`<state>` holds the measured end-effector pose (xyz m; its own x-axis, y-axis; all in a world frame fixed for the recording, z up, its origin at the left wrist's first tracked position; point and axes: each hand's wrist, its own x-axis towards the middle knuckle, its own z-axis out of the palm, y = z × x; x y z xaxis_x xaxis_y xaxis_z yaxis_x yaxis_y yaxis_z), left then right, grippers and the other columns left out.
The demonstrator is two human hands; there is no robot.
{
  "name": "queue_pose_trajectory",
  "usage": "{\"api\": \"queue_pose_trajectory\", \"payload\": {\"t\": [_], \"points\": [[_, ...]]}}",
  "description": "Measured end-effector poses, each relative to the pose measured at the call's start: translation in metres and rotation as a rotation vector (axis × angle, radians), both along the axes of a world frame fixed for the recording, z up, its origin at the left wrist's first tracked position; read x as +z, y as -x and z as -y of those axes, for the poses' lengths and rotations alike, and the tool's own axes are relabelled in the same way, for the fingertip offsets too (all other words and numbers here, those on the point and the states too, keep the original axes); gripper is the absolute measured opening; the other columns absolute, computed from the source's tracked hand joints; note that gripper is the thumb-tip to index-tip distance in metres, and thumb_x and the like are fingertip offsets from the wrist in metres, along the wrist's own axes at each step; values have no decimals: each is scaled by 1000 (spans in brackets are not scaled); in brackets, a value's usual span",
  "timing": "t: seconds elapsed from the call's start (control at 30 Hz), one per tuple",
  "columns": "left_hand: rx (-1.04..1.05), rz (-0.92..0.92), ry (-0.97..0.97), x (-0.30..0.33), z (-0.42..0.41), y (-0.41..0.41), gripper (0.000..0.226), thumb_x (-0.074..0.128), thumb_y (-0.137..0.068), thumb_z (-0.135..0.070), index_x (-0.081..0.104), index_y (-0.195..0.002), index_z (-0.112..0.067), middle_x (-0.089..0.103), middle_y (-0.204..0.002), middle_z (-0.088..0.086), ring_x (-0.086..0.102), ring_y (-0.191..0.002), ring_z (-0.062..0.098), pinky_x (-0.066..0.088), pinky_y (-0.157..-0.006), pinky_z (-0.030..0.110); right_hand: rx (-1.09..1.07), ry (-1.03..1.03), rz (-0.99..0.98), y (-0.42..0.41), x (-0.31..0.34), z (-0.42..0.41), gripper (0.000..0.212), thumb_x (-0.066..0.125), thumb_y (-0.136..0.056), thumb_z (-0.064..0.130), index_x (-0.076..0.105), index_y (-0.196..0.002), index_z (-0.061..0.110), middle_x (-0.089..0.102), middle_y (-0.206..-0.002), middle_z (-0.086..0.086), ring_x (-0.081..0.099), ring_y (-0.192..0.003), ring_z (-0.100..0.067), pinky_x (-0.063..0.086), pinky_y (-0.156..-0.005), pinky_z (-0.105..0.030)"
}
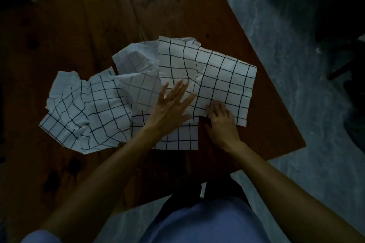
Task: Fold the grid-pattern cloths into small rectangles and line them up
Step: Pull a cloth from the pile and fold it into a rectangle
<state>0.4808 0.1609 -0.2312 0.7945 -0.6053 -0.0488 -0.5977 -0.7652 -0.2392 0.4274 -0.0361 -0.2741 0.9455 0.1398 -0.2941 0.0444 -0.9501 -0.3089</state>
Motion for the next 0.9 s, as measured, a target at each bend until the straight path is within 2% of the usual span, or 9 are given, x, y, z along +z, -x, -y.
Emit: {"api": "queue_pose_trajectory", "payload": {"t": [0.03,0.1,0.17,0.23,0.37,0.5,0.6,0.77,0.9], "points": [[31,-18,-61,-3,-1,-2,78,48,-88,-58,13,-148,-23,6,-158,16,-2,-146,31,-5,-112,52,-11,-4,-8,0,-1,0,65,46,-98,34,14,-152,19,7,-160,-10,0,-147,-28,4,-118,-43],[88,-43,-179,-9,-6,-7,82,50,-91,-43,-5,-149,-23,-12,-157,16,-16,-143,33,-21,-106,53,-26,-12,-14,0,-4,0,63,43,-98,37,15,-152,19,9,-160,-10,1,-147,-27,3,-118,-43],[140,-32,-231,-9,-12,-12,88,52,-89,-28,-11,-149,-23,-16,-157,16,-19,-142,34,-22,-104,54,-27,-13,-6,1,-6,1,63,44,-97,37,18,-151,18,12,-159,-10,3,-147,-27,3,-118,-42],[181,-23,-260,-7,-15,-15,90,54,-87,-27,-11,-149,-23,-14,-157,17,-17,-143,35,-16,-106,55,-26,-8,7,2,-7,1,61,45,-97,37,20,-150,18,13,-159,-10,5,-147,-27,3,-117,-42],[229,-39,-192,-10,-18,-21,86,55,-86,-24,-2,-150,-22,-3,-158,18,-4,-146,35,-5,-110,53,-44,-17,19,1,-7,0,61,45,-97,35,20,-151,19,13,-159,-10,5,-147,-26,3,-117,-41],[214,-9,-67,-14,-17,-22,82,64,-80,-18,20,-148,-17,26,-153,19,22,-143,34,5,-112,51,-72,-13,35,-1,-7,-5,63,48,-96,35,20,-150,19,18,-158,-11,9,-147,-28,4,-117,-42],[172,2,78,-12,-16,-23,74,67,-79,-16,31,-144,-12,38,-146,22,33,-137,37,8,-112,51,-79,-17,70,-6,-7,-12,63,48,-96,32,20,-150,17,22,-156,-14,13,-146,-30,8,-117,-43],[166,-11,187,-5,-12,-25,67,56,-85,-20,26,-144,-10,45,-142,21,38,-134,35,16,-113,52,-123,4,141,-17,-5,-19,58,36,-92,4,24,-149,10,27,-154,-15,19,-145,-32,13,-116,-45],[195,-59,241,0,-14,-28,73,57,-83,-7,22,-147,-8,42,-144,19,35,-137,35,16,-116,51,-159,5,194,-19,0,-9,58,25,-85,-1,39,-142,6,42,-146,-15,31,-140,-35,24,-113,-50]]}}
